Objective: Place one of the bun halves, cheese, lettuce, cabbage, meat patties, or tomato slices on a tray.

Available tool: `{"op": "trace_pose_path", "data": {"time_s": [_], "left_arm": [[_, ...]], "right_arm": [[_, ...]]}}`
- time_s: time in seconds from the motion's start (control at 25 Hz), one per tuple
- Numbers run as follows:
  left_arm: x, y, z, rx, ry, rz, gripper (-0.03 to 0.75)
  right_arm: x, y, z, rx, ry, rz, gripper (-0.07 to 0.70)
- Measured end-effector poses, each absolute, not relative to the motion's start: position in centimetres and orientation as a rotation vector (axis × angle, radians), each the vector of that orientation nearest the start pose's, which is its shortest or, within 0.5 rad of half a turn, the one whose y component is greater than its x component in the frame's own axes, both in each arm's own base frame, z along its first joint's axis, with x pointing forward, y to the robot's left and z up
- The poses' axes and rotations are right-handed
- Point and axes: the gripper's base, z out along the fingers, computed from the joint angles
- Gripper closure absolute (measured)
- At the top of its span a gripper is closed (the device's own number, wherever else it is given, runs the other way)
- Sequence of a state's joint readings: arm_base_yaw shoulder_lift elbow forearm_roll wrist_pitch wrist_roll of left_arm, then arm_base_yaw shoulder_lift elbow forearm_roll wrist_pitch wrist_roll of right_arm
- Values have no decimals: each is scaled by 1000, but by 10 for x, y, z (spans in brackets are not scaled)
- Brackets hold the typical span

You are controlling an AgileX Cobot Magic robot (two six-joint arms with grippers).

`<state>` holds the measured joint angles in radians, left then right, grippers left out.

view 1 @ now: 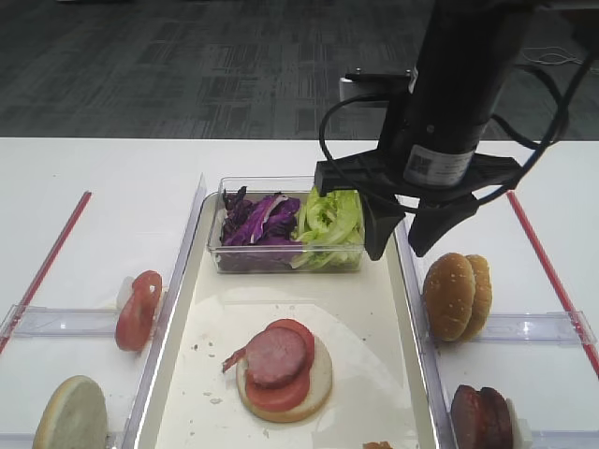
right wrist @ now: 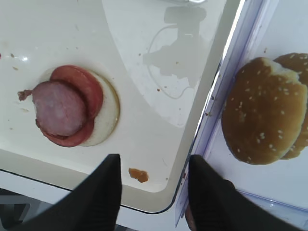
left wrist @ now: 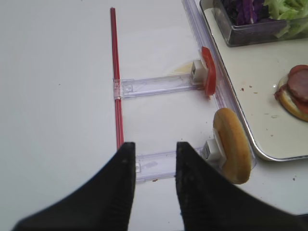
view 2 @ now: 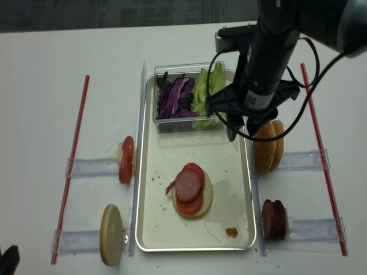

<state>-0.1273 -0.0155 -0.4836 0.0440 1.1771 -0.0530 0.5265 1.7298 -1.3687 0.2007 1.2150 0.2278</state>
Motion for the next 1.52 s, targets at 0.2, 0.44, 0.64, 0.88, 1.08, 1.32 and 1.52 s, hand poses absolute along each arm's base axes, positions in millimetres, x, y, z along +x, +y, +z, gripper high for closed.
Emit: {"op": "trace_pose_path", "data": {"time_s": [0.2, 0.44, 0.64, 0.88, 1.08, 1.32, 1.52], "left_arm": [[-10, 5, 264, 75, 2160, -50, 519], [-10, 5, 264, 75, 2160, -50, 519], [-10, 5, 264, 75, 2160, -50, 519], [-10, 5, 264, 75, 2160, -50, 519], [-10, 5, 264, 75, 2160, -50, 519], [-10, 5, 264, 75, 2160, -50, 519], [-10, 5, 264, 75, 2160, -50, 519]], "right_arm": [[284, 185, 261, -364, 3094, 324, 279], [284, 184, 261, -365, 3093, 319, 279], [285, 183, 261, -374, 3087, 288, 279], [291, 172, 262, -314, 3090, 296, 279], [303, 140, 273, -188, 3058, 301, 279], [309, 95, 292, -50, 2994, 287, 279], [310, 60, 305, 45, 2944, 266, 279]]}}
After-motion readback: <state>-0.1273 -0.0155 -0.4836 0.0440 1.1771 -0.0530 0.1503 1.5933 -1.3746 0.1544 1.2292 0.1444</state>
